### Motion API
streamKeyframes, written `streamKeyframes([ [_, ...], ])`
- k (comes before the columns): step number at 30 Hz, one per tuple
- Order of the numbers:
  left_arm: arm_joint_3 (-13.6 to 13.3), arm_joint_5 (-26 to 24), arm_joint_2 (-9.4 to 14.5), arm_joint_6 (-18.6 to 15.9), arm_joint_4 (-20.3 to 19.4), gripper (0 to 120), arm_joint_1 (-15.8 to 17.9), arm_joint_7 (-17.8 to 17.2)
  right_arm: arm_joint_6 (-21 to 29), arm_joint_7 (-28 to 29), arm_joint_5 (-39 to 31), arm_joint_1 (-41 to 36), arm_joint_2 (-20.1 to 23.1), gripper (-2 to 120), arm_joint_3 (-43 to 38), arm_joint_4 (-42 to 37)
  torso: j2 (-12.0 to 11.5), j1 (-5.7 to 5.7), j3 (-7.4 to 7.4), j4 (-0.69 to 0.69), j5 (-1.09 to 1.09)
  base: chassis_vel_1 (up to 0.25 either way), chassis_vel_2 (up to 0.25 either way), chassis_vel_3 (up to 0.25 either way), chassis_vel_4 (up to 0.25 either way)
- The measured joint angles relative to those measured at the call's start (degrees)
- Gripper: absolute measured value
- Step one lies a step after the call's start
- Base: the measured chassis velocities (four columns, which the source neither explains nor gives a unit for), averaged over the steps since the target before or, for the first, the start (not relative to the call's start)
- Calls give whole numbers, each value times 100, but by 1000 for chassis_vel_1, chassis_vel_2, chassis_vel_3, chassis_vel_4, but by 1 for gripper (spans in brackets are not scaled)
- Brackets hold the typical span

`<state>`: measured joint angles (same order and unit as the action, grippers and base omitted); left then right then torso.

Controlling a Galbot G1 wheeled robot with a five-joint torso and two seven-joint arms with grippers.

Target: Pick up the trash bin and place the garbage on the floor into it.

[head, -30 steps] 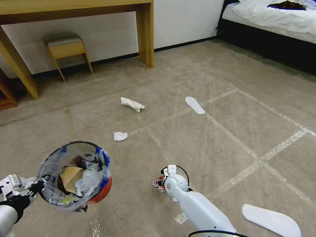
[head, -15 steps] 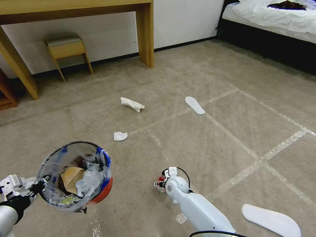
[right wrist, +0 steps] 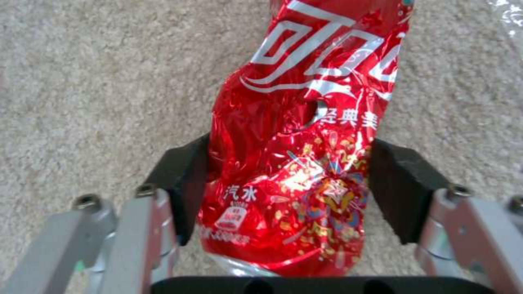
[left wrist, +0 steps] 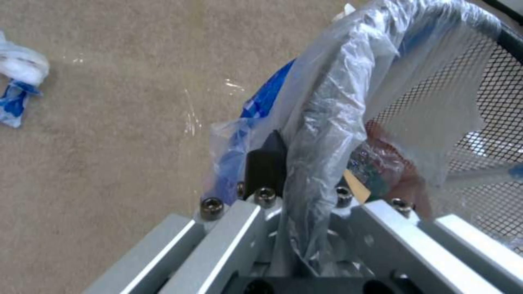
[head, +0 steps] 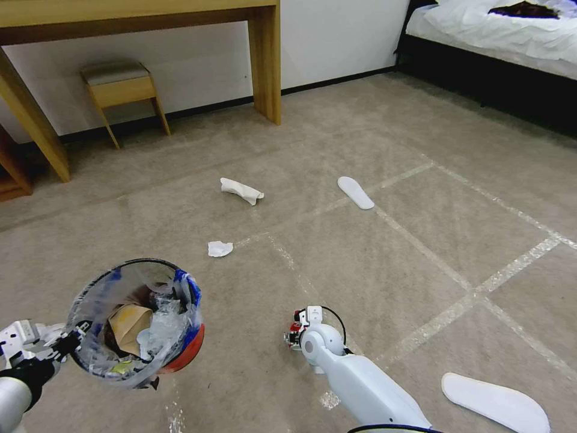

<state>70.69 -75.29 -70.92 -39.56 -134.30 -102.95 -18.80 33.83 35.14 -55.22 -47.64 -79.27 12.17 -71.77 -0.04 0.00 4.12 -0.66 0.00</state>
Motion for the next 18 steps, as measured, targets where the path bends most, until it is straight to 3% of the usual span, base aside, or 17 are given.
streamKeyframes([
  [2, -12, 0, -5, 1, -20, 1, 3, 0, -9, -1, 11, -33, 29, 53, -10, -42, 0, 0, 0, -1, 0, 0, 0, 0, 0],
  [6, -18, 1, -16, 2, -23, 1, 1, 1, -16, -2, 20, -54, 46, 48, -10, -70, 0, 0, 0, -1, 0, 0, 0, 0, 0],
  [18, -1, -25, -7, -16, -153, 1, -87, -37, -53, 39, -118, -140, 544, 48, -146, -1057, 0, 0, 0, 0, 1, 0, 0, 0, 0],
])
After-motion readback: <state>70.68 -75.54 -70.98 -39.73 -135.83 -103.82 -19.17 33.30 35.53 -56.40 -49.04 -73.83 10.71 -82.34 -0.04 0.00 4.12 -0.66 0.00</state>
